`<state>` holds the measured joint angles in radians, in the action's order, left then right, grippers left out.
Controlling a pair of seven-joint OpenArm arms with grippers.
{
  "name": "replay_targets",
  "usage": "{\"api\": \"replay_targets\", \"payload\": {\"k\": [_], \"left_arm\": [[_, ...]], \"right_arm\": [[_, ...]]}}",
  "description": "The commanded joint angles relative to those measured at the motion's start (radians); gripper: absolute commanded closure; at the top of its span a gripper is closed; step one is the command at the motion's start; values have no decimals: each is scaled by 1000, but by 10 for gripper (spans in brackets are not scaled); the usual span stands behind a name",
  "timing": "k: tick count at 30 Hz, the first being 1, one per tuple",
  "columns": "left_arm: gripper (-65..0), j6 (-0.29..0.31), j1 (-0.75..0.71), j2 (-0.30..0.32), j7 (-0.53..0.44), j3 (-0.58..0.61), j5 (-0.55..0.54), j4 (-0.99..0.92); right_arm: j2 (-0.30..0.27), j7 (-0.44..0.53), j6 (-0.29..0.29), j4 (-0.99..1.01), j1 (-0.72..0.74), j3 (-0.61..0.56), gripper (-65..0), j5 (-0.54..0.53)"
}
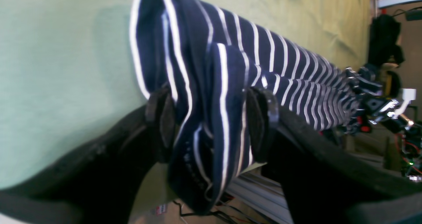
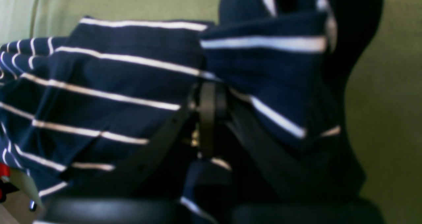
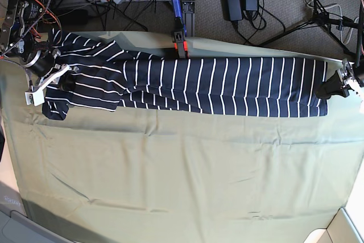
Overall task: Fold the T-shirt properly
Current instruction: 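Hold the folded shirt ends with both grippers and straighten it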
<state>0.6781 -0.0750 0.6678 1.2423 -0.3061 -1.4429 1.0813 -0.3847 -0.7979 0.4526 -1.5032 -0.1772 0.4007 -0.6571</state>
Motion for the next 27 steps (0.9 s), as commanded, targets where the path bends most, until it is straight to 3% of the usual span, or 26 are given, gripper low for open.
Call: {"api": "replay_targets", "payload": {"k": [1,27], "left_arm": [[-364,20,8,28,-3,-6,-27,10],[-363,20,-4,27,-5,12,10,10]], "right_arm": [[-14,-14,72,-7,5,4,0,2],[-14,-14,72,-7,5,4,0,2]]}}
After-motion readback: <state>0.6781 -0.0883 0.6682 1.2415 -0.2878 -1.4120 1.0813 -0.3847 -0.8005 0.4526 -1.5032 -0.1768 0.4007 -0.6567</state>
